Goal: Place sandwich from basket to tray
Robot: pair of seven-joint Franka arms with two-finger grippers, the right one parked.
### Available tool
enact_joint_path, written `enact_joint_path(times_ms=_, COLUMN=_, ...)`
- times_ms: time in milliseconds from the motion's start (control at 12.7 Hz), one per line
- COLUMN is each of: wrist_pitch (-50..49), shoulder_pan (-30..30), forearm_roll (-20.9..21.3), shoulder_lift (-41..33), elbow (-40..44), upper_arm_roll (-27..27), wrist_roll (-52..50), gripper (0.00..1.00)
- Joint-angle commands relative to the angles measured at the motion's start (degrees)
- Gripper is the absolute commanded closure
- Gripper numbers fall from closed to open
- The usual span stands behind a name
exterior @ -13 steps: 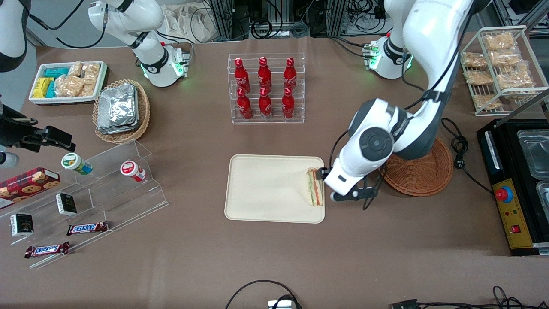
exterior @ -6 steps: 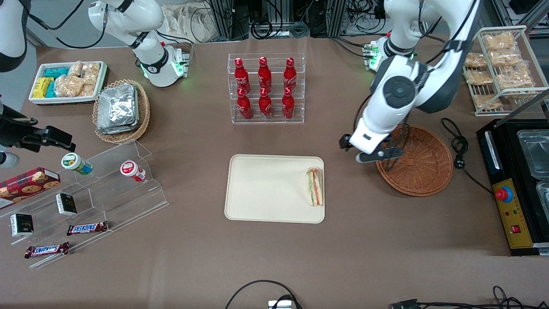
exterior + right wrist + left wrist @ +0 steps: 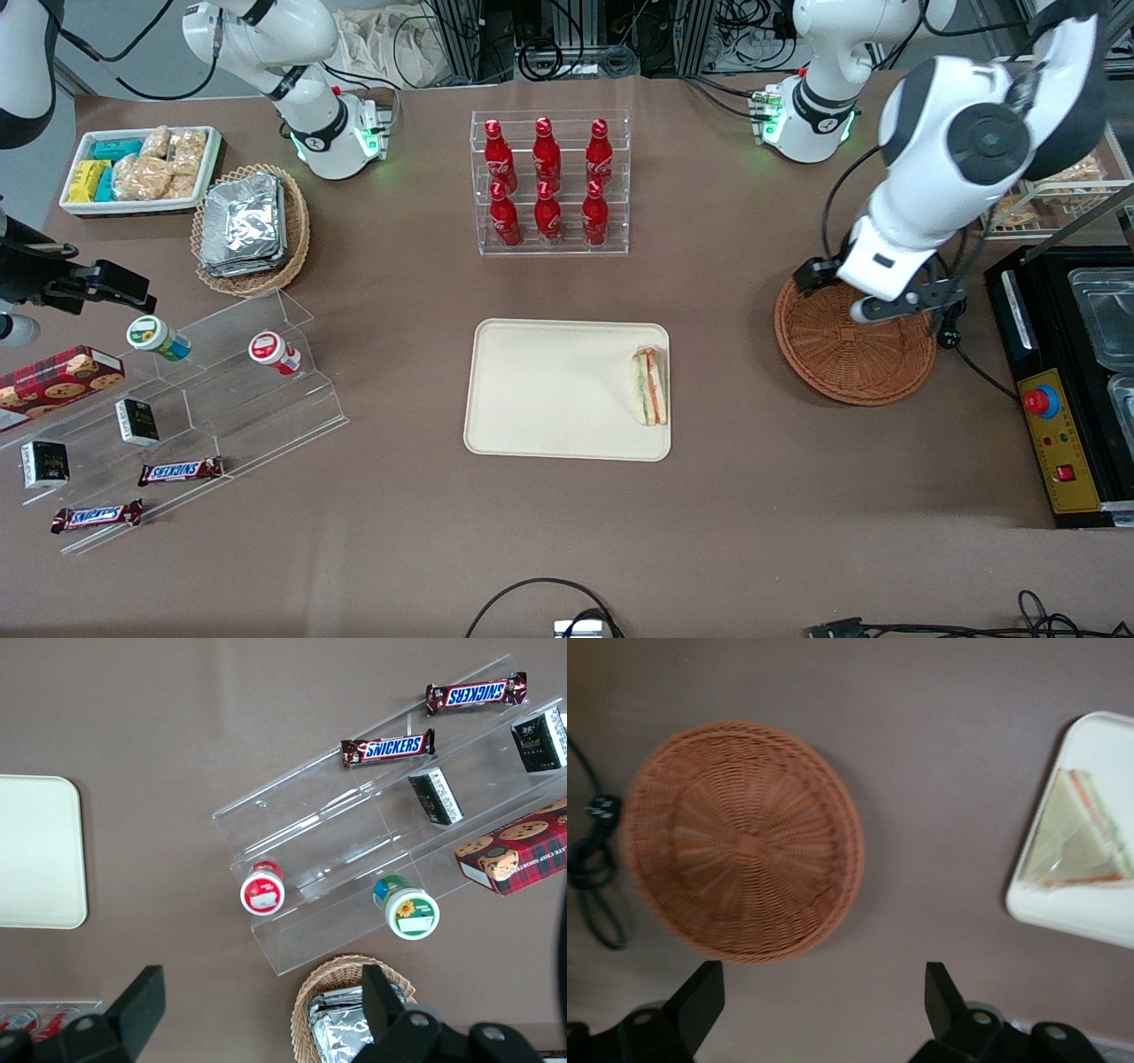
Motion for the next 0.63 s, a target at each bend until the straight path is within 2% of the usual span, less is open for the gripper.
enact_joint_path(times_ms=0, wrist_pitch=-6.8, shoulder_pan=4.7, forearm_roll=0.5, shoulder_lift=-1.4, elbow=4.0, upper_arm_roll=-0.7, wrist_roll=7.5, gripper=0.00)
enact_joint_path(times_ms=236, wrist_pitch=-10.7, shoulder_pan=8.6, forearm_roll=0.8, shoulder_lift=-1.0, elbow=8.3, upper_arm_roll=-0.7, wrist_roll=13.1, gripper=0.00)
enact_joint_path(times_ms=551, wrist_pitch=-16.4, shoulder_pan=9.2, forearm_roll=1.0, shoulder_lift=2.9, elbow=16.5, upper_arm_roll=-0.7, wrist_roll=16.4, gripper=0.00)
